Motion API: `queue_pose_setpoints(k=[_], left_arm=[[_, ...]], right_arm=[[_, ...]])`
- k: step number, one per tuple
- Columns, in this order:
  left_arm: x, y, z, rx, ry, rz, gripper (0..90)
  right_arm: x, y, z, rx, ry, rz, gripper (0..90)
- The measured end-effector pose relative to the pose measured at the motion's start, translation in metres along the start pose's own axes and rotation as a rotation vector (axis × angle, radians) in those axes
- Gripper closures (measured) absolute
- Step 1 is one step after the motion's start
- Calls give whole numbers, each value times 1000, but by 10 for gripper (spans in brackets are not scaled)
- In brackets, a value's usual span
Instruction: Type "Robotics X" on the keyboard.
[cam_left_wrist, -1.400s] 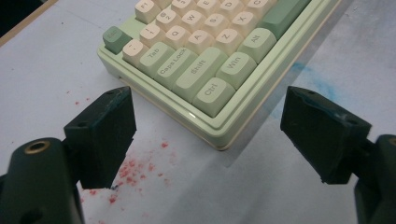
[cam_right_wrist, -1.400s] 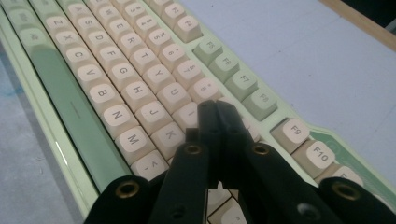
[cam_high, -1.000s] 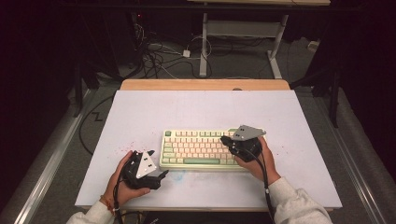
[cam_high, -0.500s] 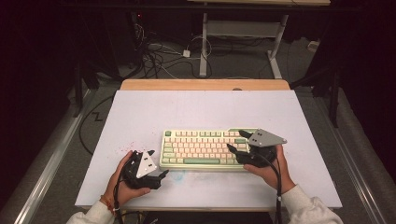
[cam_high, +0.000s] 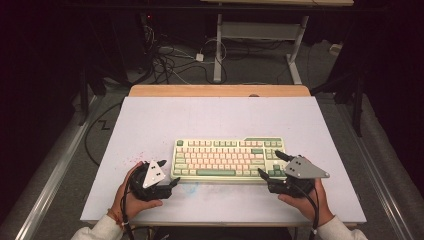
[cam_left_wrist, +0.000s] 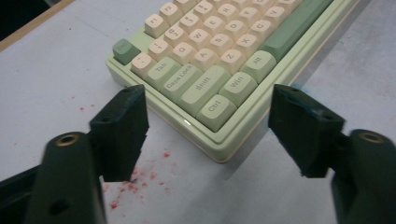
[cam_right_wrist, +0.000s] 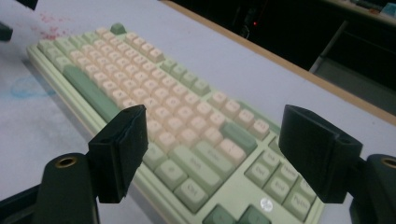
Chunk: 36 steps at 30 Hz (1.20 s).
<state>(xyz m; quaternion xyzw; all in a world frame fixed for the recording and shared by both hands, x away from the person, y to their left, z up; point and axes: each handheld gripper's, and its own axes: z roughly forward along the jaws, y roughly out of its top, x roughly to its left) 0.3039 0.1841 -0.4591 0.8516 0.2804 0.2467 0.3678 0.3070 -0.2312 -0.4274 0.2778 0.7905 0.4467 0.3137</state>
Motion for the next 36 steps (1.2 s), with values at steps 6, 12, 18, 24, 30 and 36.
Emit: queue_pose_setpoints(k=[6, 12, 18, 24, 30, 36], left_arm=[[1, 7, -4, 1, -58, -36, 599], [-2, 17, -1, 48, -71, 3, 831], [-8, 33, 9, 53, -110, 35, 876], [-13, 55, 28, 78, -180, 51, 875], [-16, 78, 47, 104, -224, 79, 875], [-20, 93, 65, 123, -231, 87, 876]], right_arm=[[6, -16, -12, 19, -8, 2, 239], [13, -22, -17, 35, -13, -24, 239], [19, -24, -14, 48, -7, -48, 239], [22, -25, -10, 70, -7, -76, 239], [20, -26, -8, 78, -22, -92, 239], [18, -26, -7, 87, -19, -108, 239]])
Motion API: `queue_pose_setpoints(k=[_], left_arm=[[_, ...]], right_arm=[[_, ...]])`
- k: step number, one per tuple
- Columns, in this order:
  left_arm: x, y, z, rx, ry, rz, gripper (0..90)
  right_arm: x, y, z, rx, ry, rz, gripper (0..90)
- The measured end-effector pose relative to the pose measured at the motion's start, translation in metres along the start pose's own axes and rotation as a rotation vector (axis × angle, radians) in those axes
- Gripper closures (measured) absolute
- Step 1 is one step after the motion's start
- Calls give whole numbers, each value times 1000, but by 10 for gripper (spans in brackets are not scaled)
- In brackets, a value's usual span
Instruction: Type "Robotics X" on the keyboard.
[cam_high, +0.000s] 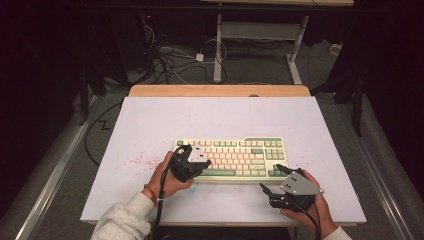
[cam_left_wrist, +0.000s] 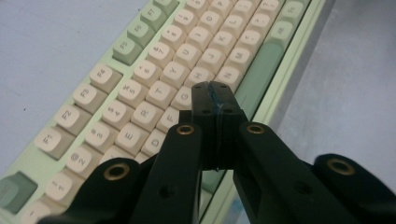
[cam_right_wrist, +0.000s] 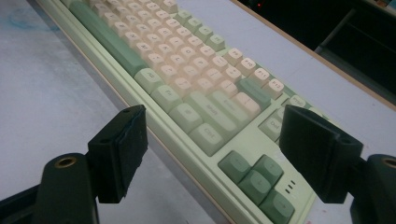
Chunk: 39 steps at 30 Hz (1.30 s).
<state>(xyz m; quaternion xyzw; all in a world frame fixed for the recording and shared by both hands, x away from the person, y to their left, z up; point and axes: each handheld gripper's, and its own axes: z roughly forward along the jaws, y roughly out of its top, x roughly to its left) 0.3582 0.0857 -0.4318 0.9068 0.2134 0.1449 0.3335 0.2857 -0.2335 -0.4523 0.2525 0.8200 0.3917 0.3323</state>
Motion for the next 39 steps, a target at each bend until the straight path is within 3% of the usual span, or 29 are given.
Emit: queue_pose_setpoints(k=[8, 13, 27, 31, 39], left_arm=[[0, 13, 22, 36, -27, 13, 875], [0, 15, 30, 63, -22, 18, 875], [-2, 14, 34, 102, 6, 51, 873], [-5, 14, 24, 60, 23, 48, 868], [-2, 11, 13, 13, 46, 44, 851]], right_arm=[[-9, 0, 1, -8, -13, 23, 239], [-10, -1, 3, -2, -2, 24, 239], [-8, -4, 6, 32, 29, 13, 253], [-5, -2, 5, 29, 24, -3, 252], [-6, 1, 1, 2, 14, 10, 247]])
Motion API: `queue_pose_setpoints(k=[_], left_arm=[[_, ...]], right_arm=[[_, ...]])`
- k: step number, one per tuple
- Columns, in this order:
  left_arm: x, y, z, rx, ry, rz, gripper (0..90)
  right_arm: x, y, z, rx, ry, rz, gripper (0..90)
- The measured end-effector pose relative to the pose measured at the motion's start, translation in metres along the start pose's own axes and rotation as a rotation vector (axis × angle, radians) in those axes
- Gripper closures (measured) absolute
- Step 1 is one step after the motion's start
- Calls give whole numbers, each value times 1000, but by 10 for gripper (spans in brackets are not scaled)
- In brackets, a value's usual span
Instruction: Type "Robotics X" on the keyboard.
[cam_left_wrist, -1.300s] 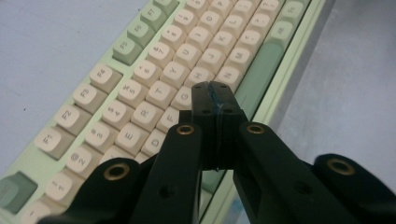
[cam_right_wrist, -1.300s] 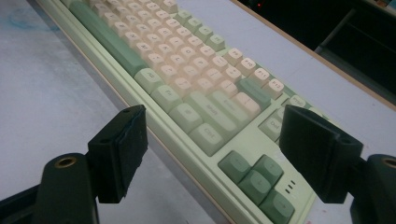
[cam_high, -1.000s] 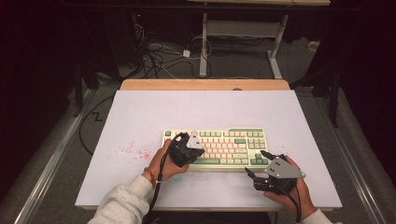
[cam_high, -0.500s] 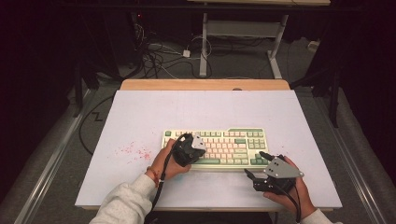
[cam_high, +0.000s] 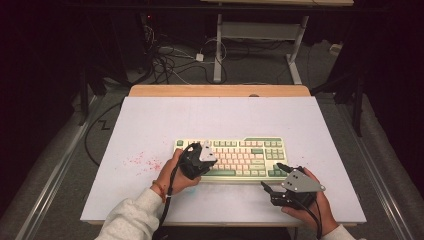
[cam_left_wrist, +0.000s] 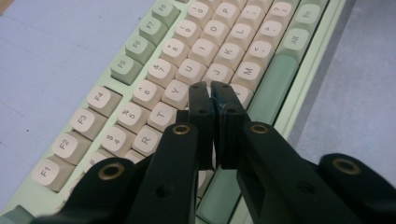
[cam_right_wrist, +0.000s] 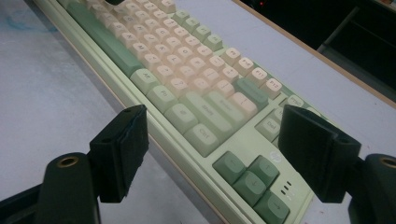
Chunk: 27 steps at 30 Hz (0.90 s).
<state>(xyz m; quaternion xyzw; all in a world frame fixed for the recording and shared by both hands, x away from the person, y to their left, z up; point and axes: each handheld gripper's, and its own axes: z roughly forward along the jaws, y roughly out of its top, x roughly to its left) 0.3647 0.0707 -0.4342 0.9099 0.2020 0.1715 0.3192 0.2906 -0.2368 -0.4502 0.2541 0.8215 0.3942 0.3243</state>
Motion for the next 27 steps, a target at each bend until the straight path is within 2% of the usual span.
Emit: queue_pose_setpoints(k=[9, 14, 21, 27], left_arm=[[3, -5, -7, -16, 18, 0, 820], [2, -10, -12, -36, 39, 21, 773], [-3, -18, -19, -78, 77, 54, 625], [-5, -23, -24, -99, 103, 58, 482]], right_arm=[[1, -2, 2, 10, 17, 12, 248], [2, -2, 3, 14, 26, 14, 248], [3, -2, 4, 17, 29, 12, 248], [2, -2, 4, 18, 31, 15, 247]])
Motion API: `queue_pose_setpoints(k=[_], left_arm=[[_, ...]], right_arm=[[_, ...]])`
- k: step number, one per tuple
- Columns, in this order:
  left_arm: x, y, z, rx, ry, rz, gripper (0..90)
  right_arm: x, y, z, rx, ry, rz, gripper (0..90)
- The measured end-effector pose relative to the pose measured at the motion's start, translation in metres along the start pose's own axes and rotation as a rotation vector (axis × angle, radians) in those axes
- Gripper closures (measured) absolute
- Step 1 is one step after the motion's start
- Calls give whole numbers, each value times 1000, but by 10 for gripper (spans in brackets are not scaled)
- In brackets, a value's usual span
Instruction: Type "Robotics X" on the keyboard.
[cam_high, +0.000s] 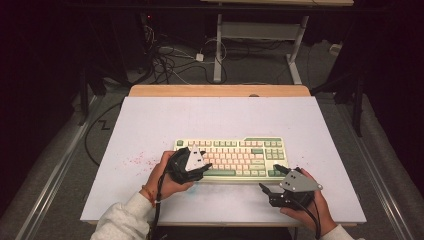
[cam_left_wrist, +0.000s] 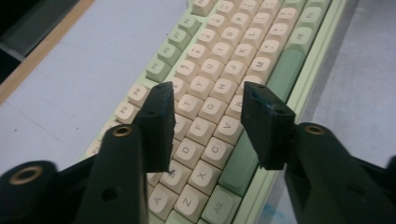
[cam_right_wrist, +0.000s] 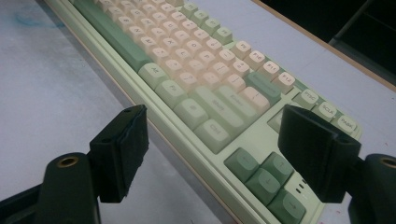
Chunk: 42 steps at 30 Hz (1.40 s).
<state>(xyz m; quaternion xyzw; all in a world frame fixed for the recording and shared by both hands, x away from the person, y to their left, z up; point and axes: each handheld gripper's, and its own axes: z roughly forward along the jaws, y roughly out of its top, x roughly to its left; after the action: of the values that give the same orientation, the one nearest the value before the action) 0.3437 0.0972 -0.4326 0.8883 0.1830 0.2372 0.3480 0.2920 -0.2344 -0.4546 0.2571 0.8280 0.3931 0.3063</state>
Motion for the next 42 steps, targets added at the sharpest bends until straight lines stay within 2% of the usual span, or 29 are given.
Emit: queue_pose_setpoints(k=[2, 3, 5, 9, 16, 18, 23, 26, 30, 33, 35, 40, 42], left_arm=[[-1, -2, -2, -11, 20, 6, 432], [-2, -3, -2, -20, 17, 4, 404], [-2, -6, -4, -29, 27, -7, 320], [-3, -11, -10, -52, 43, -24, 229], [-4, -22, -18, -79, 68, -25, 184], [-4, -24, -21, -87, 69, -24, 177], [-4, -33, -27, -74, 98, -30, 177], [-5, -40, -32, -63, 119, -43, 177], [-4, -53, -38, -65, 124, -87, 177], [-5, -60, -40, -51, 127, -95, 177], [-5, -63, -42, -51, 128, -114, 177], [-9, -71, -48, -46, 121, -124, 177], [-9, -74, -49, -41, 119, -131, 177]], right_arm=[[0, 0, 0, -2, -1, -1, 247], [0, 0, 0, -1, -1, -1, 248], [-1, 0, -1, -2, -3, 0, 248], [0, 0, -1, -2, -1, 0, 248], [-1, 0, -2, -4, -4, 2, 248], [-2, 1, -2, -9, 2, 15, 252], [-1, 2, -2, -9, 4, 18, 283], [-1, 2, -2, -13, 18, 24, 359], [-1, 4, -2, -19, 44, 29, 463], [-2, 3, 0, -4, 56, 44, 563], [-3, 4, 2, -1, 60, 55, 653], [-5, 10, 9, 14, 77, 61, 831], [-6, 16, 15, 29, 79, 53, 868]])
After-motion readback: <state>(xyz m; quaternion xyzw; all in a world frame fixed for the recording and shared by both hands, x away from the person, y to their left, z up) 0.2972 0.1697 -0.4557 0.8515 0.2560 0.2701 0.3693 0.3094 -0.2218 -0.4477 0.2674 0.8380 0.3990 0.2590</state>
